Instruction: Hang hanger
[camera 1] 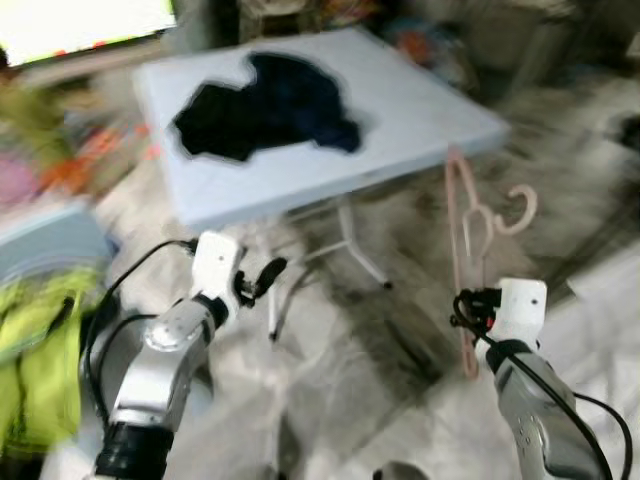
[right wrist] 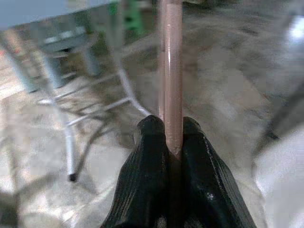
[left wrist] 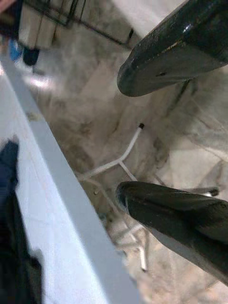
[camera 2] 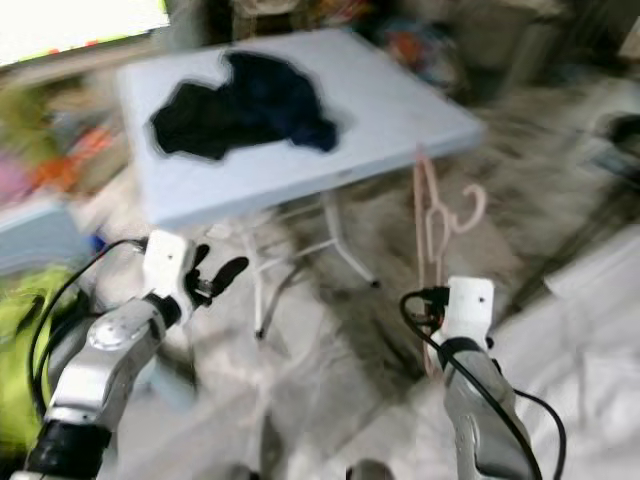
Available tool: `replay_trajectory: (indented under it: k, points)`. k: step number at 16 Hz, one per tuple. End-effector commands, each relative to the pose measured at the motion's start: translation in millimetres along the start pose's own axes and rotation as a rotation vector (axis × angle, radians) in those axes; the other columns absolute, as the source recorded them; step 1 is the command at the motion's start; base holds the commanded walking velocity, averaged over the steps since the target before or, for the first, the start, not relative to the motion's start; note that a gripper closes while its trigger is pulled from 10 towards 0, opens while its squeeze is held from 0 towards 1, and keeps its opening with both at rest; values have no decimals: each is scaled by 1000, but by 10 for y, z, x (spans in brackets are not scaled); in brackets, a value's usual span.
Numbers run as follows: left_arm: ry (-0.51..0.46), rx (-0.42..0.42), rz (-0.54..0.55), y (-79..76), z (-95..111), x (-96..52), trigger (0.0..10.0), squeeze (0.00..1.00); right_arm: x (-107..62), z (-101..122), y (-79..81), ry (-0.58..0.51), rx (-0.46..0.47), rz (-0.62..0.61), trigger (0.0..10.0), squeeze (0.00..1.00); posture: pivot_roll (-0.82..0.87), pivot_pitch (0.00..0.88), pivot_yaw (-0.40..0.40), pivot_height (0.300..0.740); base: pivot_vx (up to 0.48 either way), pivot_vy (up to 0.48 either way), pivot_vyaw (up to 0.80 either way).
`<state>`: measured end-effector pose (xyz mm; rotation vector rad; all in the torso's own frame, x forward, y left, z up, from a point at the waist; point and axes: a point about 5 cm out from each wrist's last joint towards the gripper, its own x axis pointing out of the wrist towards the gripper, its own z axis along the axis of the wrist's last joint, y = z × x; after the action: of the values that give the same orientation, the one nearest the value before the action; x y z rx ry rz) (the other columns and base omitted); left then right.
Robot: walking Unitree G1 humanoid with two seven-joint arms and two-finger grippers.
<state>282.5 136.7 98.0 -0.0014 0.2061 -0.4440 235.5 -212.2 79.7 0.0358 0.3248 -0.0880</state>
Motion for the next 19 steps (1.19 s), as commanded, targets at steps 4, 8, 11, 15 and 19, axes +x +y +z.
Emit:
replay_trajectory:
  k: [4, 8, 11, 15, 19]
  points:
    - [-15, 10, -43, -73, 38, 18, 10000, 0, 12, 40, -96, 1, 14, -74, 10000, 0, -47, 0, 56, 740, 0, 480, -800]
    - [-28, -2, -96, -117, 29, -11, 10000, 0, 8, 23, -109, 5, 14, -97, 10000, 0, -49, 0, 58, 740, 174, 386, -800]
    - [-35, -8, -128, -133, 52, -11, 10000, 0, 14, 8, -102, 7, 16, -104, 10000, 0, -45, 0, 58, 740, 420, 85, -638]
    - [-36, -12, -132, -140, 52, -16, 10000, 0, 41, 12, -141, 17, 36, -128, 10000, 0, -45, 0, 58, 740, 431, 0, -117]
    - [-41, -1, -156, -188, 52, -18, 10000, 0, 59, 4, -148, 31, 47, -140, 10000, 0, -42, 0, 54, 740, 440, 0, 0]
